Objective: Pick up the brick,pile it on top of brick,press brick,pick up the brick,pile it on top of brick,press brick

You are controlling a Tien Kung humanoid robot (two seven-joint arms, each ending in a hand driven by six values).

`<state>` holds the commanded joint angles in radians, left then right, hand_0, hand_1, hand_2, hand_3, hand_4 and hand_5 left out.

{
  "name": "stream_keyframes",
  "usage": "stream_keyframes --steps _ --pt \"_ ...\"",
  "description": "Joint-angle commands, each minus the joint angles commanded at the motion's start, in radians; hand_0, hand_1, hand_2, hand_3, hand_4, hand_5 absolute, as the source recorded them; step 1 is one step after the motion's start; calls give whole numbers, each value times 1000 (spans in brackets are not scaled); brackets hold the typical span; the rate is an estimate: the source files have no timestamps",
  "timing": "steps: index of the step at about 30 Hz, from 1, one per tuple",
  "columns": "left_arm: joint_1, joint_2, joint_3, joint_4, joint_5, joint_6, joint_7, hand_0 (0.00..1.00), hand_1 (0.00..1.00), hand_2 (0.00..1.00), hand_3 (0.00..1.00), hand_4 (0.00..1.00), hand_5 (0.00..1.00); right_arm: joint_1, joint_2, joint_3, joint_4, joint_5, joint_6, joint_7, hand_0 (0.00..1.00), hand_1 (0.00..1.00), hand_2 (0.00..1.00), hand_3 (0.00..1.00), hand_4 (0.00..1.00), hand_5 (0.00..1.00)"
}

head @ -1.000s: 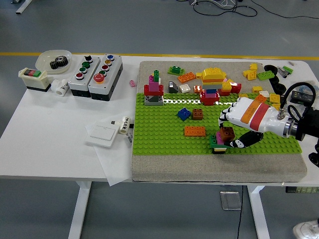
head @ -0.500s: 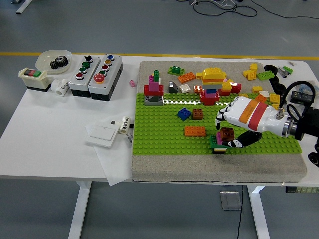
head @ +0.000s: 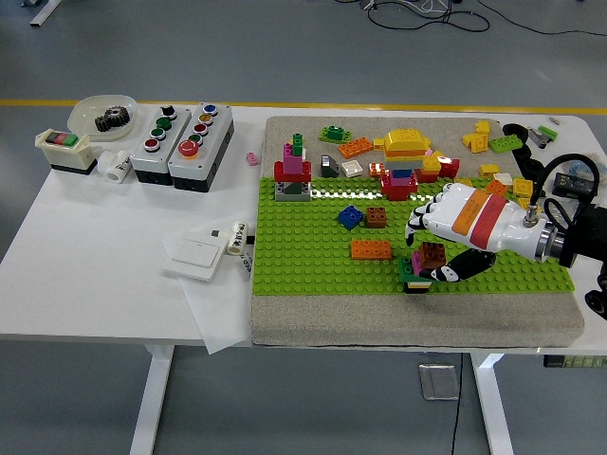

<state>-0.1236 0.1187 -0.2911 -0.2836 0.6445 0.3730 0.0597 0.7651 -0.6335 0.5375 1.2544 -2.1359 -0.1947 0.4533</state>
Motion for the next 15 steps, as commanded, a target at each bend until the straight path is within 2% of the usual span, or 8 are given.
stream_keyframes --steps 4,5,10,11,15 --pt "0 0 0 0 3 -1 1 704 709 762 641 741 642 -2 0 5 10 7 -4 1 229 423 645 636 846 429" --pt "0 0 0 0 3 -1 1 703 708 760 641 742 642 -3 0 9 15 10 -5 1 229 427 682 698 873 435" --pt "1 -1 1 0 3 -2 1 703 708 760 641 742 642 -28 -3 60 49 50 -10 0 229 427 682 698 873 435" --pt "1 -1 1 0 2 -2 1 705 707 760 642 742 642 -39 -9 80 67 71 -14 -1 231 448 689 773 952 571" --pt "3 -1 3 1 -1 -2 -1 705 707 760 642 742 642 -68 -31 133 122 122 -16 -9 231 448 689 773 952 571"
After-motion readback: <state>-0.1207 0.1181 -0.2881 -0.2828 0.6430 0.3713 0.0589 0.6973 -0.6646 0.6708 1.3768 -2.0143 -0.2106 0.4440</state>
